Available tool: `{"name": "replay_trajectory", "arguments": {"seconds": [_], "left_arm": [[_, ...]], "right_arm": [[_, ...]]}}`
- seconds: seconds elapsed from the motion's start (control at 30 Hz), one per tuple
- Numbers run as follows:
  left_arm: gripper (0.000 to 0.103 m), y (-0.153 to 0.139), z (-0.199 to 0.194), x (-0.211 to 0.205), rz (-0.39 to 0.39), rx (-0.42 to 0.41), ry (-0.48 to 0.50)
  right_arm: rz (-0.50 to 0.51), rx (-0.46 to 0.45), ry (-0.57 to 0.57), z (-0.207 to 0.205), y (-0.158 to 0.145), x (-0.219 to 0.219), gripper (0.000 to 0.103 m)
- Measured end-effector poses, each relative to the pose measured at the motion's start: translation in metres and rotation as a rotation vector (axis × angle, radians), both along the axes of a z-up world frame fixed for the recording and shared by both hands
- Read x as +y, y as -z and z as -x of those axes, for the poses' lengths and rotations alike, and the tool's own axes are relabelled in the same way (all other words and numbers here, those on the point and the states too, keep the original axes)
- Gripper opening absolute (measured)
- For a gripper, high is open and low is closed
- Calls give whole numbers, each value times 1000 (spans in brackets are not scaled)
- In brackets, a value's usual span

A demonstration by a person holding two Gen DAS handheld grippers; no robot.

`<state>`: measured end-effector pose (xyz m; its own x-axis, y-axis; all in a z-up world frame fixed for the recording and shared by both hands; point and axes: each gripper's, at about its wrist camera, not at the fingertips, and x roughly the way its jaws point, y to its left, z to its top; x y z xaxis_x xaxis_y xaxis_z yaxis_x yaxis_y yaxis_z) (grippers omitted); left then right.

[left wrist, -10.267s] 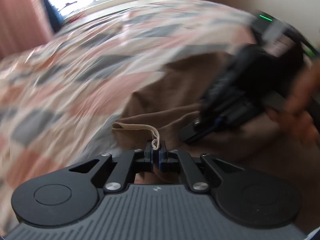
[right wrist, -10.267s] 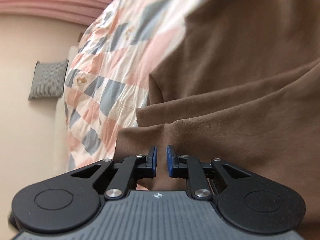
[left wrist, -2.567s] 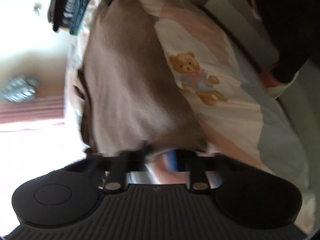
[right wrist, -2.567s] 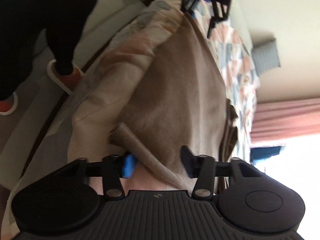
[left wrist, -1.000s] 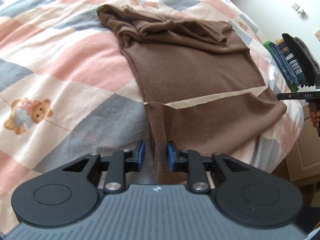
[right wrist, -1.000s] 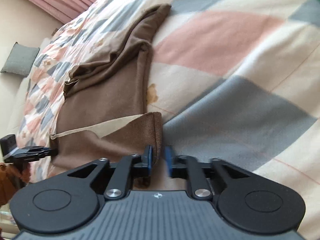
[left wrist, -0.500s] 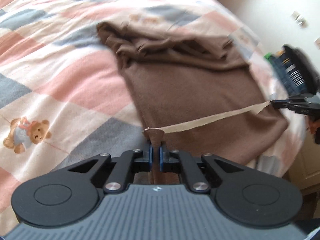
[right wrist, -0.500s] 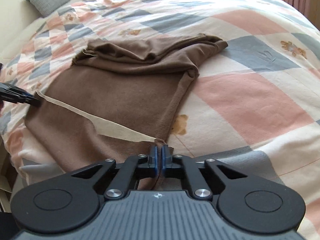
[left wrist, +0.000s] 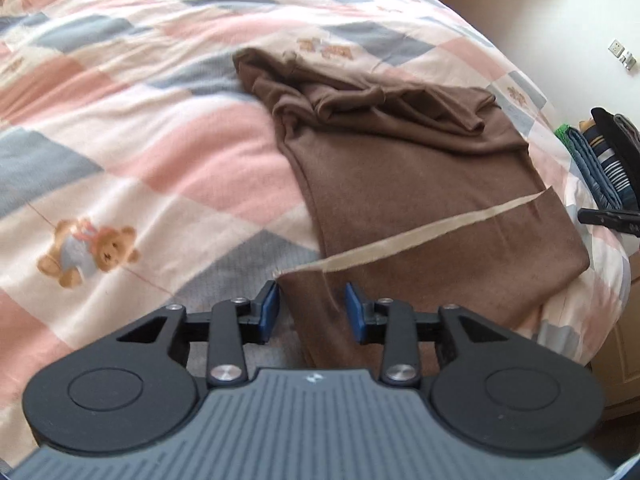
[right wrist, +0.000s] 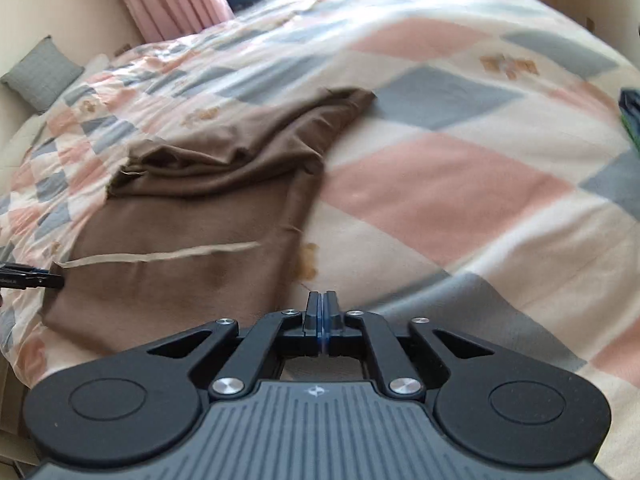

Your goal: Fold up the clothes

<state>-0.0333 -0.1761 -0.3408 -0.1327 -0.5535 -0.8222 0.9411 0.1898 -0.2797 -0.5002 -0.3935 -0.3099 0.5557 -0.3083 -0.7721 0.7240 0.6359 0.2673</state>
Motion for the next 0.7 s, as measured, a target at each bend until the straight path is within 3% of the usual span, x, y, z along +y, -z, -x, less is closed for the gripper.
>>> {"name": "replay_trajectory", "arguments": {"seconds": [0.03,0.07,0.13,0.23,0.3,0.33,0.4,0.47,0.53,0.6,0.63,0.67,0.7], "left_arm": [[46,0,-2,0,0,8,-9],[48,0,-4,0,-6,22,-25],[48,5,-8,4,-18,69,-64],[48,13,-11,13,-43,144,-144],[48,15,-11,24,-45,175,-173],[48,16,-10,29,-46,192,-187],[49,18,-11,39,-46,257,-207],[49,23,-9,46,-49,308,-227],[41,27,-4,47,-50,322,-231],[15,26,2,41,-47,294,-205],[6,23,5,38,-44,271,-184],[5,18,7,35,-35,240,-152],[5,13,9,34,-32,216,-121]], "right_arm": [[15,0,-18,-3,-4,5,25],[2,-11,-21,-4,-4,6,40],[-46,-32,-11,-6,-1,5,45],[-160,-59,30,-6,12,-1,44],[-221,-65,26,-6,21,-1,13],[-228,-72,31,-4,21,3,8],[-255,-108,60,6,20,9,8],[-295,-141,96,15,20,14,24],[-302,-158,115,21,21,19,26],[-315,-157,118,19,26,23,26],[-323,-167,115,19,28,23,23],[-331,-180,112,18,30,24,6],[-349,-198,117,21,30,25,7]]}}
